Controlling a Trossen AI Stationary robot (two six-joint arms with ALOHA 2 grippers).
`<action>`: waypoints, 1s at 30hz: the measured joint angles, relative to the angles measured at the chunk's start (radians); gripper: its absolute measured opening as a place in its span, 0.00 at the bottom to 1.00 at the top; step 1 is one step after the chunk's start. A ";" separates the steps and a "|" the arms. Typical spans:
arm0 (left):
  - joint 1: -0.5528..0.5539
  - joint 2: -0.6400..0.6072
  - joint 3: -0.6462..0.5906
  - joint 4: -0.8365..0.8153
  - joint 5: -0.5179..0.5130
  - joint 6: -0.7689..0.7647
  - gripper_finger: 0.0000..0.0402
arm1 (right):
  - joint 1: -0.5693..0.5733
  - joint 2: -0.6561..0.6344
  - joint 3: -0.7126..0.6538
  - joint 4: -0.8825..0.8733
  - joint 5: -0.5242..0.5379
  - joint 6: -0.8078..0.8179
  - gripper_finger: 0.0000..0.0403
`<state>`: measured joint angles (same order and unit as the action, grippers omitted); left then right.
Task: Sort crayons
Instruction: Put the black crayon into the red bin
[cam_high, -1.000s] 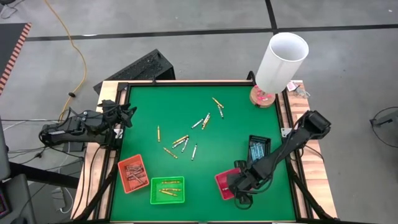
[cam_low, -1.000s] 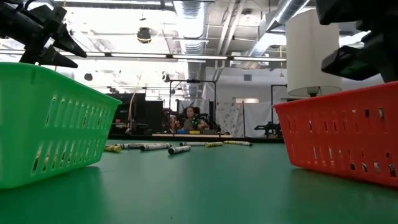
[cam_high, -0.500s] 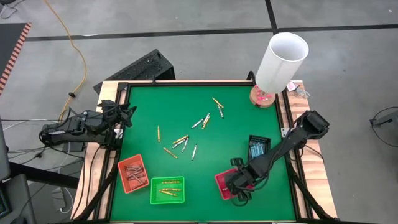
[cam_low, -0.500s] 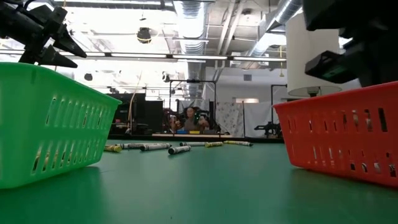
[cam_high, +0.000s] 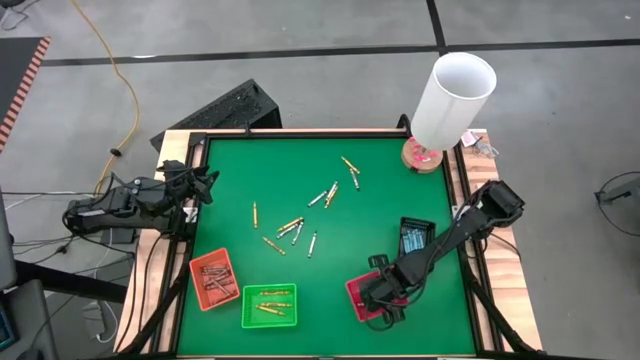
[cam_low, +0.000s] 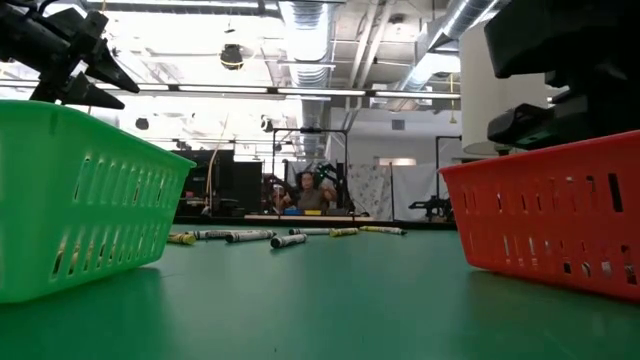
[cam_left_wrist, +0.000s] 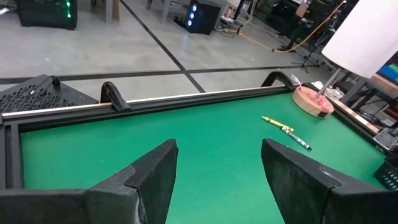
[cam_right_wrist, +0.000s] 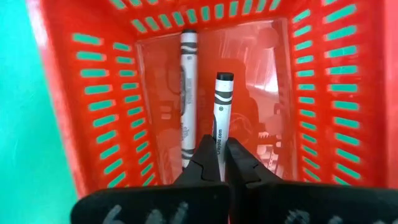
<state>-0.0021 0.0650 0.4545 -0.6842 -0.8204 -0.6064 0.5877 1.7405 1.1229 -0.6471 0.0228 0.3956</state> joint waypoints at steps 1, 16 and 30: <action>0.000 0.000 0.000 0.000 0.000 0.000 0.56 | -0.001 0.000 0.000 0.001 0.000 -0.007 0.00; 0.000 0.000 0.000 0.000 -0.003 0.000 0.56 | -0.016 0.000 0.000 0.000 0.000 -0.128 0.00; 0.000 0.000 0.000 0.000 -0.003 0.000 0.56 | -0.057 0.004 0.000 -0.001 -0.024 -0.201 0.00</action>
<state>-0.0024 0.0650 0.4545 -0.6838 -0.8238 -0.6064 0.5303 1.7446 1.1229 -0.6484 -0.0008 0.1948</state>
